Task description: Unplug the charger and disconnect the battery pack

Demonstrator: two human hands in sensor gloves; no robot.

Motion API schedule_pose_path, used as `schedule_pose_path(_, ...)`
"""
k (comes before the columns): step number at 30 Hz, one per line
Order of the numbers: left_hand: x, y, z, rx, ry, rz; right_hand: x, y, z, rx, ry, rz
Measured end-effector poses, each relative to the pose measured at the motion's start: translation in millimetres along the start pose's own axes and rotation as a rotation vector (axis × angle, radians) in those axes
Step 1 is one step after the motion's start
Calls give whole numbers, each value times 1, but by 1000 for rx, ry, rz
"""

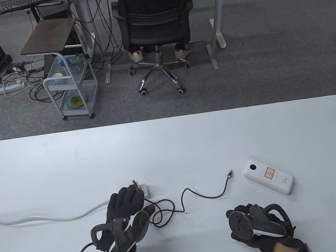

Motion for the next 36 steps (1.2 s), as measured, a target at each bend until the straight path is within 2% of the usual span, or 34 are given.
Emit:
schedule_pose_path(13, 14, -3, 21, 99, 104, -5, 0, 1, 0, 0, -8, -5)
schedule_pose_path(22, 24, 2, 20, 122, 98, -46, 0, 1, -1, 2, -8, -3)
schedule_pose_path(27, 36, 12, 28, 193, 152, -69, -1, 2, -1, 1, -15, -1)
schedule_pose_path(31, 41, 20, 36, 297, 198, -95, -2, 3, -2, -4, -26, 2)
schedule_pose_path(36, 49, 30, 47, 335, 230, -103, -3, 3, -3, -17, -31, 2)
Point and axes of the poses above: the tracker on the back of each hand, its own x axis roughly to the little-finger side, its own y axis roughly from the wrist to the fingertips, z = x × y, the point moved 3 cm from there along y, roughly from the wrist to the fingertips, and after that the axes turned 15 degrees about -x, right-handed, at the moved point
